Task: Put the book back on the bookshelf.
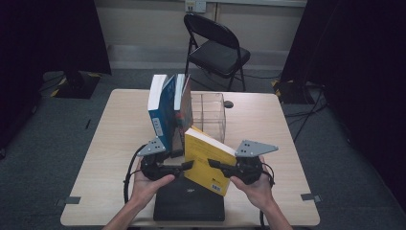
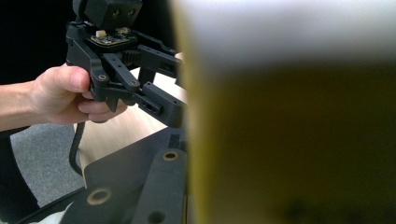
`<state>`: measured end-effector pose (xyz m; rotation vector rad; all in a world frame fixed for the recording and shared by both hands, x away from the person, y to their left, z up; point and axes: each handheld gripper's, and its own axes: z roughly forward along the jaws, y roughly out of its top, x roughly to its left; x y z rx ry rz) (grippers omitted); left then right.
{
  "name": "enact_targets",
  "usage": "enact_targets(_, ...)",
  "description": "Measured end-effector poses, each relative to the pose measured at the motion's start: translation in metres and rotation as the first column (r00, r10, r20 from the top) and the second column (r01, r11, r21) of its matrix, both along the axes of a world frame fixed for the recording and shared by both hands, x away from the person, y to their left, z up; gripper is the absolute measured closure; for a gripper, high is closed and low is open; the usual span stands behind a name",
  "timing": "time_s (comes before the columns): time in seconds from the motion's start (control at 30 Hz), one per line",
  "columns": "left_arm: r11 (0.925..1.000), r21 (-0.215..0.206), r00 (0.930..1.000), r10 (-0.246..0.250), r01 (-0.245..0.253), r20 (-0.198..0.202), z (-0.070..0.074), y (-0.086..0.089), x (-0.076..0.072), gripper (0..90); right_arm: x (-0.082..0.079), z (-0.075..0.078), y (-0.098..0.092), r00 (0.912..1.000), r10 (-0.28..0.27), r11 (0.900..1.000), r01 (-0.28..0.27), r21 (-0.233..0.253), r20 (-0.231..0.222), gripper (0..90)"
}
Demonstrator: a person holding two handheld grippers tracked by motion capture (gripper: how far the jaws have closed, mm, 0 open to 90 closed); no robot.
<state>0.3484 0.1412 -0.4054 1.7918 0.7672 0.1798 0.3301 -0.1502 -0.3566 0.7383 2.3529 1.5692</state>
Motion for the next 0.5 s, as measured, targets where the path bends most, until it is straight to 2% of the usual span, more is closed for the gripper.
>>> enact_targets(0.13,0.9983,0.055,0.9997,0.019,-0.018,-0.013,-0.006,0.015,-0.004,34.3,0.003,0.0,-0.002,0.9998,-0.013,1.0,0.013,0.01,-0.014,75.6)
enact_targets(0.27,0.9921,0.117,0.997,0.051,-0.044,-0.058,-0.019,0.038,-0.012,31.8,0.008,0.0,-0.004,0.9987,-0.04,0.999,0.041,0.022,-0.031,75.6)
enact_targets(0.4,0.9901,0.124,0.9939,0.075,-0.065,-0.081,-0.026,0.051,-0.015,31.4,0.011,0.0,-0.004,0.9974,-0.062,0.998,0.063,0.023,-0.038,75.6)
enact_targets(0.5,0.9906,0.111,0.9916,0.091,-0.081,-0.092,-0.029,0.056,-0.015,31.4,0.014,0.001,-0.002,0.9956,-0.088,0.996,0.088,0.019,-0.033,75.7)
